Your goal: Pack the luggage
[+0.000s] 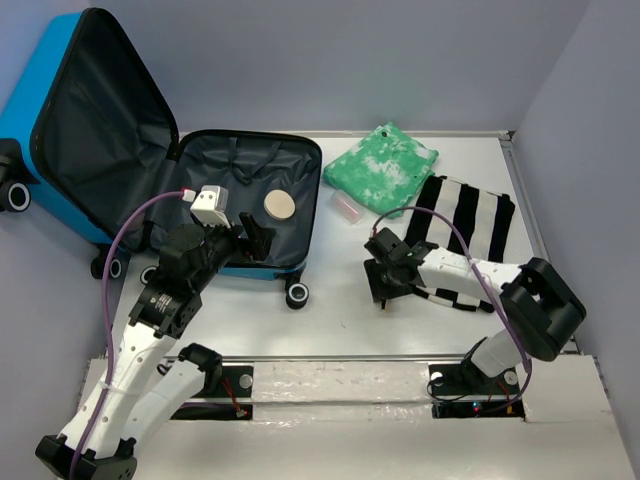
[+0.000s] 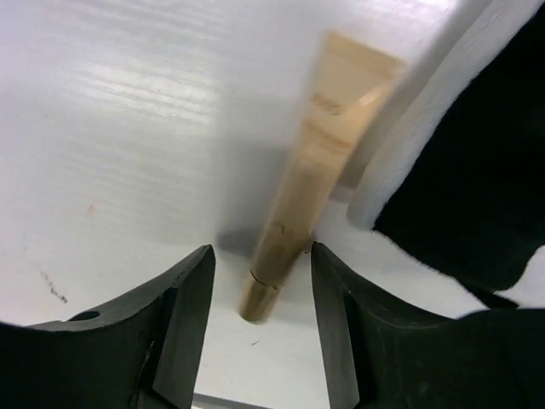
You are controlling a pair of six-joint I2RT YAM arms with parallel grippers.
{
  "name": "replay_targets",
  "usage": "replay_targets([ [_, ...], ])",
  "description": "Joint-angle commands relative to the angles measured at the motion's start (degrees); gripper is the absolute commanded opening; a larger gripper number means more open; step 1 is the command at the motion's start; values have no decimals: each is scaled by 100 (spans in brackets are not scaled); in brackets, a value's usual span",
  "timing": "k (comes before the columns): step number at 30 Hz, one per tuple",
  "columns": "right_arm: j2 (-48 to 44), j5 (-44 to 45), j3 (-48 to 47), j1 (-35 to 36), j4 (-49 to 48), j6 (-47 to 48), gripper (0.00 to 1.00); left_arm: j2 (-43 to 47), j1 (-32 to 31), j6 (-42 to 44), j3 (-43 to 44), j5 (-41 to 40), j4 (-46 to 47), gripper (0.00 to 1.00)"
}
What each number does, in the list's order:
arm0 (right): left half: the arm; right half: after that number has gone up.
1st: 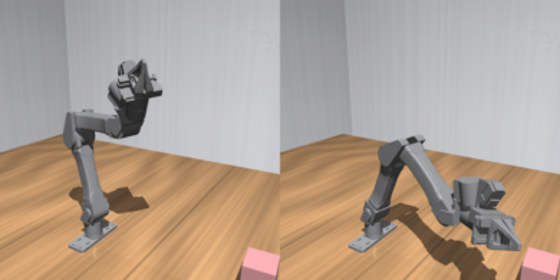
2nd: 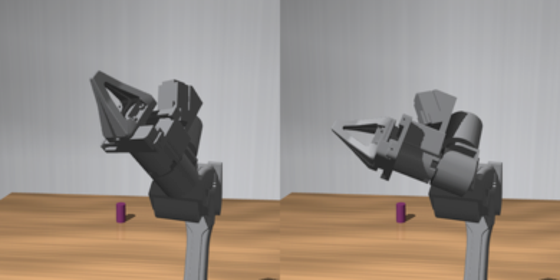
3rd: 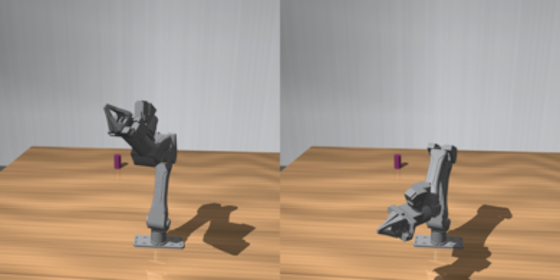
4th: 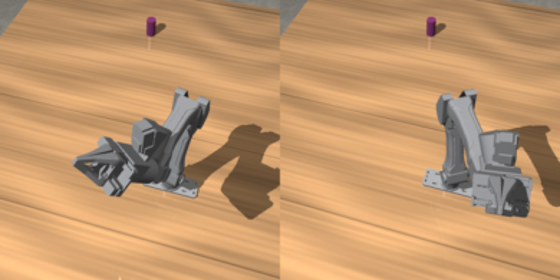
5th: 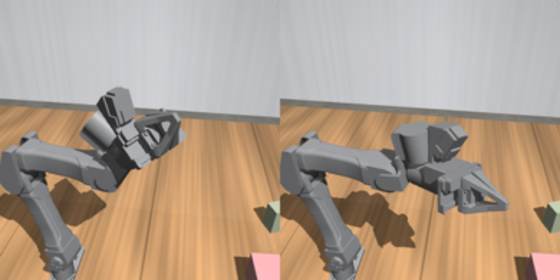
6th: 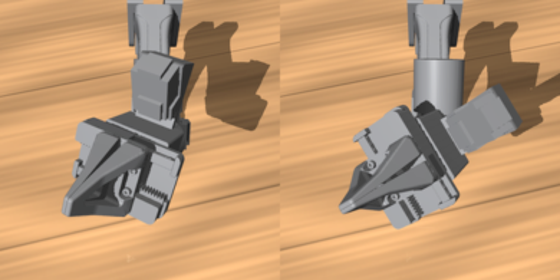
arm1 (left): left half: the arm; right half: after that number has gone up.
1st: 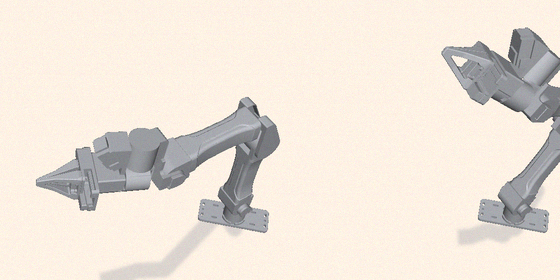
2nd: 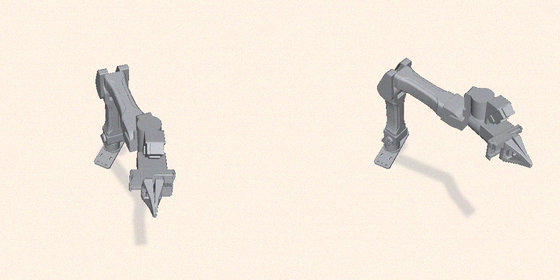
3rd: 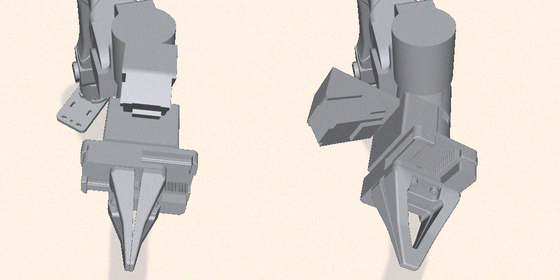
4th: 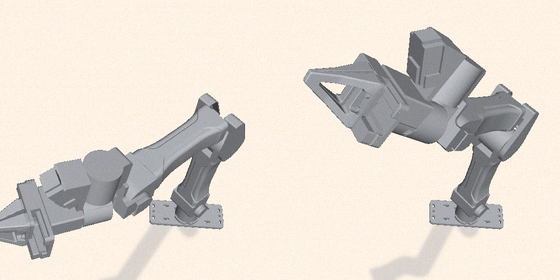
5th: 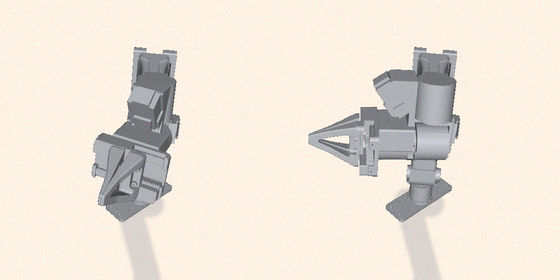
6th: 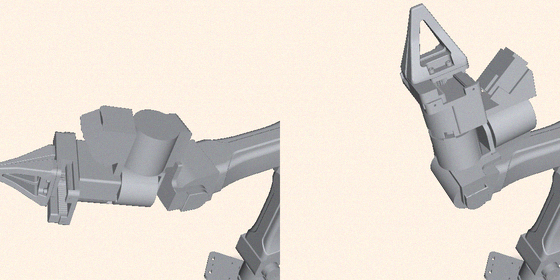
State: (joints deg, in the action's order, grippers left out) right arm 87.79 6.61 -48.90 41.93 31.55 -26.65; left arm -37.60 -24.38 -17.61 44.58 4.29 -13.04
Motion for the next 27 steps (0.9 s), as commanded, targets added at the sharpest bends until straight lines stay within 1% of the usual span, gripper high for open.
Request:
replay_targets([
  [1, -298, -274, 232, 131, -140, -252, 53, 43, 12, 99, -28, 142, 188, 93],
  [4, -52, -371, 329, 183, -298, -323, 50, 43, 12, 99, -37, 133, 188, 93],
  [7, 203, -406, 338, 307, -482, -428, 50, 60, 12, 91, -37, 124, 187, 93],
  [9, 291, -327, 311, 359, -562, -489, 44, 69, 12, 82, -37, 124, 187, 93],
  [10, 370, -231, 303, 359, -606, -507, 31, 69, 12, 91, -37, 124, 179, 93],
  [11, 379, -178, 233, 359, -624, -542, 23, 69, 12, 91, -37, 142, 179, 93],
  [13, 275, -21, 145, 421, -615, -578, 14, 60, 12, 91, -37, 151, 188, 93],
  [14, 274, -20, 75, 482, -615, -569, 11, 60, 12, 99, -37, 151, 188, 93],
  [17, -260, 16, -338, 658, -563, -412, 11, 69, 12, 99, -28, 168, 196, 93],
  [20, -534, -133, -1101, 720, -606, -105, 10, 95, 30, 91, -28, 168, 196, 93],
  [21, -491, -195, -1365, 720, -667, 19, 10, 104, 56, 82, -28, 168, 196, 93],
  [22, -395, -221, -1994, 720, -737, 150, 11, 130, 91, 64, -19, 151, 205, 93],
  [23, -229, -291, -2383, 720, -816, 361, 11, 218, 144, 38, -11, 116, 205, 93],
  [24, 260, -388, -2804, 720, -835, 458, 11, 297, 275, 21, -28, -6, 214, 93],
  [25, 570, -519, -3661, 720, -922, 520, 10, 358, 337, 3, -37, -77, 223, 93],
  [26, 1208, -816, -4096, 720, -966, 582, 11, 524, 381, -32, -54, -217, 249, 93],
  [27, 1536, -976, -4536, 720, -975, 600, 17, 596, 408, -41, -54, -279, 249, 93],
])
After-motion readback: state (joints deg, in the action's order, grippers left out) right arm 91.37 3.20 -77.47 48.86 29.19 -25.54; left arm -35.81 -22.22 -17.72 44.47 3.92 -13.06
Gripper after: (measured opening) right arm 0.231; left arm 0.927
